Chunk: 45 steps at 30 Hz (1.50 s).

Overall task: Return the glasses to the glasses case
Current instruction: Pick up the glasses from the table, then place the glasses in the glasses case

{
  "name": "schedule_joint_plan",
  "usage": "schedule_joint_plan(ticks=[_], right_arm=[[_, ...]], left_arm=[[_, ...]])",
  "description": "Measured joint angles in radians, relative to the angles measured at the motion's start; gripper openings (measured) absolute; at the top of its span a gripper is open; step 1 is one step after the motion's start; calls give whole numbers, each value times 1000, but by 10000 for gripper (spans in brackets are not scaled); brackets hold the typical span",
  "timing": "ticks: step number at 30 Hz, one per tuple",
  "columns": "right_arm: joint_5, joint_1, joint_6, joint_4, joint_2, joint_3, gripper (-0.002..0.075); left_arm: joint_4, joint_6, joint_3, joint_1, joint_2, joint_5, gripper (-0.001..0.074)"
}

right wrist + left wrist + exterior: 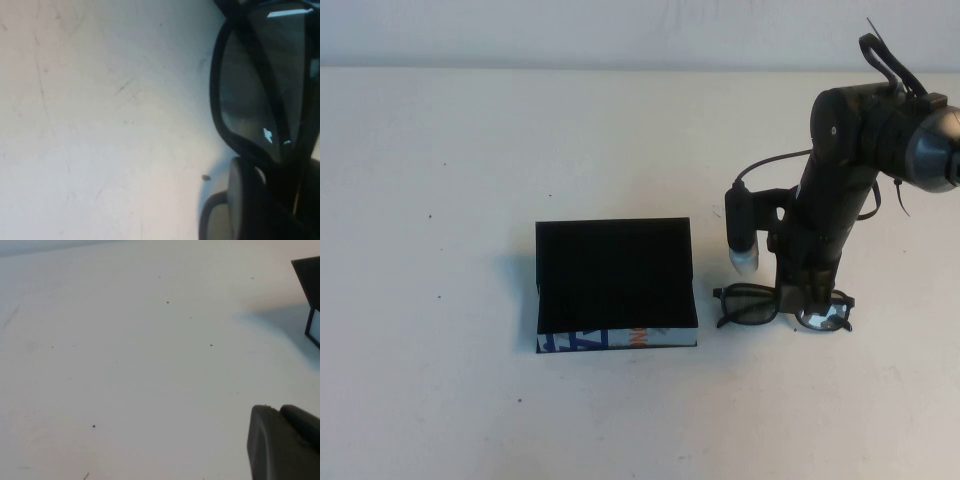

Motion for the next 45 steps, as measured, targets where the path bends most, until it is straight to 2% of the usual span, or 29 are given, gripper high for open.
schedule_joint_plan(ticks=[3, 12, 22, 30, 37, 45], right_arm=[[1, 0, 0, 0, 0, 0, 147], [33, 0, 0, 5, -3, -4, 24], [46, 0, 0, 1, -34, -4, 6], [50, 16, 10, -25, -217, -4, 5], [60, 117, 51, -26, -293, -8, 5], [65, 259, 59, -8, -107, -203, 5]], left_arm=[[0, 0, 0, 0, 0, 0, -1], [0, 0, 0, 0, 0, 0, -1], [0, 0, 0, 0, 0, 0, -1], [0, 0, 0, 0, 0, 0, -1], [0, 0, 0, 0, 0, 0, -1], [0, 0, 0, 0, 0, 0, -1]])
